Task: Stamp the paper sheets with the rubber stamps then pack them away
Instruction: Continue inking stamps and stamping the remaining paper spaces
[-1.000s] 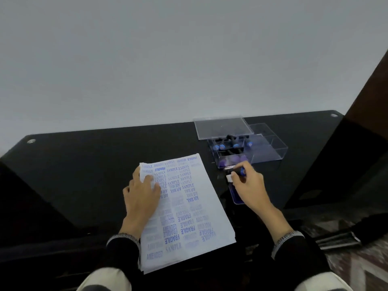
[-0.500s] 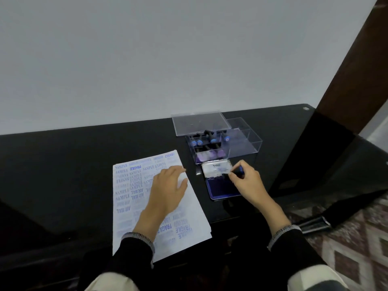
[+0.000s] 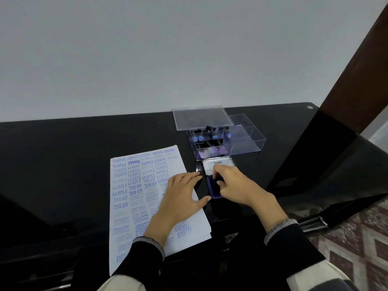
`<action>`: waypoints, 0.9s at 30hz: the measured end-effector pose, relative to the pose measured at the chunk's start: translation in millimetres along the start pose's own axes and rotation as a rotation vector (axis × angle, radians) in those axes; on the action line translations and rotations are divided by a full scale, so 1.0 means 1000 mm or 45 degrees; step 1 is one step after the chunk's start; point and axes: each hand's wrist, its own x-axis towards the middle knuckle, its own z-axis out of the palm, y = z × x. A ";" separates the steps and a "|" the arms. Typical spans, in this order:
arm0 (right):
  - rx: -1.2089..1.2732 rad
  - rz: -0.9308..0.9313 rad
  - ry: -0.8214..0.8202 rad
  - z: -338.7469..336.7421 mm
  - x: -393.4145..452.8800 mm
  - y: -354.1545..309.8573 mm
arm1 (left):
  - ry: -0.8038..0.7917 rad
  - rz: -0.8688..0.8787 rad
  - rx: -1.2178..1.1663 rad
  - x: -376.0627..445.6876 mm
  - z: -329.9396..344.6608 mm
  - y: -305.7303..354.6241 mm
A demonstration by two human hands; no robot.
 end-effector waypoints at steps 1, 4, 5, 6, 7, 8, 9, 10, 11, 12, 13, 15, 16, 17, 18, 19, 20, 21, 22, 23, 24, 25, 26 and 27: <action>-0.013 0.009 -0.026 0.000 0.001 -0.001 | 0.002 0.002 0.001 0.000 0.000 0.000; -0.044 0.031 -0.074 0.000 0.005 -0.004 | 0.008 0.006 0.000 0.000 0.000 0.001; -0.061 0.030 -0.080 0.000 0.006 -0.004 | 0.009 0.005 -0.003 0.000 0.000 0.001; -0.077 0.028 -0.083 0.000 0.007 -0.004 | 0.010 0.005 -0.007 0.000 0.000 0.001; -0.087 0.028 -0.084 0.000 0.007 -0.004 | 0.010 0.004 -0.011 0.000 0.000 0.000; -0.090 0.034 -0.089 0.001 0.009 -0.004 | 0.010 0.003 -0.016 0.000 -0.001 0.000; -0.086 0.045 -0.098 0.001 0.010 -0.005 | 0.009 0.000 -0.023 0.000 -0.001 0.000; -0.079 0.057 -0.110 0.000 0.011 -0.005 | 0.006 -0.003 -0.034 0.000 -0.001 0.001; -0.071 0.071 -0.125 -0.001 0.012 -0.006 | 0.003 -0.005 -0.047 0.000 -0.002 0.001; -0.059 0.085 -0.140 -0.001 0.014 -0.007 | 0.002 -0.008 -0.071 0.000 -0.003 0.002; -0.046 0.097 -0.155 -0.002 0.015 -0.008 | 0.004 -0.020 -0.114 0.000 -0.005 0.002; -0.039 0.112 -0.181 -0.003 0.017 -0.009 | 0.035 -0.080 -0.268 0.000 -0.010 0.003; -0.043 0.116 -0.194 -0.003 0.019 -0.009 | 0.059 -0.117 -0.346 0.001 -0.013 0.001; -0.052 0.116 -0.207 -0.003 0.020 -0.010 | 0.086 -0.149 -0.397 0.001 -0.017 -0.001; -0.065 0.113 -0.217 -0.003 0.021 -0.010 | 0.119 -0.178 -0.421 0.001 -0.021 -0.004; -0.083 0.109 -0.228 -0.004 0.022 -0.011 | 0.160 -0.211 -0.434 0.002 -0.024 -0.010; -0.103 0.099 -0.236 -0.005 0.023 -0.012 | 0.201 -0.251 -0.445 0.001 -0.028 -0.016; -0.125 0.087 -0.244 -0.006 0.024 -0.013 | 0.242 -0.296 -0.452 0.001 -0.032 -0.023; -0.146 0.073 -0.248 -0.006 0.025 -0.014 | 0.279 -0.336 -0.442 0.001 -0.036 -0.031; -0.167 0.060 -0.249 -0.006 0.025 -0.016 | 0.310 -0.372 -0.413 0.000 -0.039 -0.039; -0.185 0.052 -0.243 -0.005 0.025 -0.017 | 0.333 -0.411 -0.379 -0.002 -0.043 -0.047; -0.188 0.048 -0.225 -0.002 0.024 -0.018 | 0.353 -0.461 -0.358 -0.004 -0.046 -0.055; -0.166 0.052 -0.205 0.000 0.023 -0.017 | 0.374 -0.517 -0.352 -0.006 -0.049 -0.063; -0.120 0.062 -0.187 0.003 0.020 -0.016 | 0.397 -0.567 -0.354 -0.009 -0.052 -0.070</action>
